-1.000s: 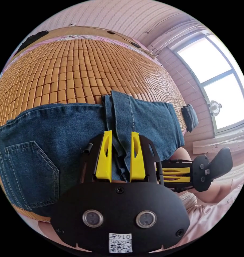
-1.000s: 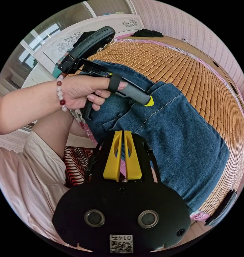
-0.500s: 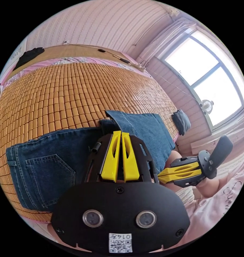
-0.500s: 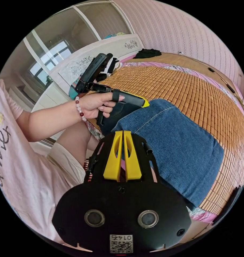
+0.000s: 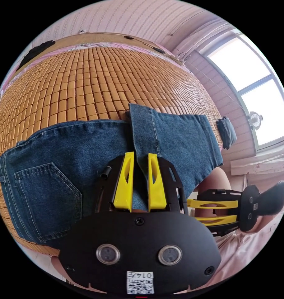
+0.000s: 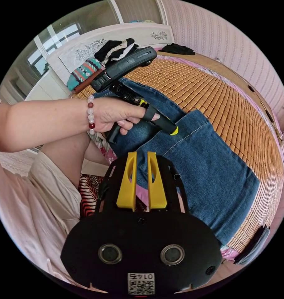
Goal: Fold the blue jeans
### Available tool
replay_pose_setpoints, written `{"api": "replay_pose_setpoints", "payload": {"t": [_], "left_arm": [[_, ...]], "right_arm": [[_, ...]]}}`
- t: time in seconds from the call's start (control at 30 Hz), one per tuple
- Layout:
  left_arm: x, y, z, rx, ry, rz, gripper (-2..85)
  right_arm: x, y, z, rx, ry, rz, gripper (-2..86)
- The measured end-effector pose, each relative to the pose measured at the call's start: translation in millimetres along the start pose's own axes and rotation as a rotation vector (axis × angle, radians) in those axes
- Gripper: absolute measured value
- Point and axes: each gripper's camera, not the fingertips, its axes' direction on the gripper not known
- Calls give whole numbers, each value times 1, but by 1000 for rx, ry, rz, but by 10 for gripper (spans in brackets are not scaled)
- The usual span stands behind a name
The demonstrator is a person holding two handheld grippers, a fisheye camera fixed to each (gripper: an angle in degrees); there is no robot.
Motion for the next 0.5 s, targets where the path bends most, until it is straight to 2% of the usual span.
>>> {"api": "replay_pose_setpoints", "payload": {"t": [0.13,0.27,0.5], "left_arm": [[9,6,-6,11,36,-21,87],[31,11,-13,-1,-46,22,99],[54,21,-30,-5,-71,70,101]], "right_arm": [[4,-3,13,-23,27,5,89],[14,-4,17,-54,73,8,109],[36,0,15,-86,49,35,111]]}}
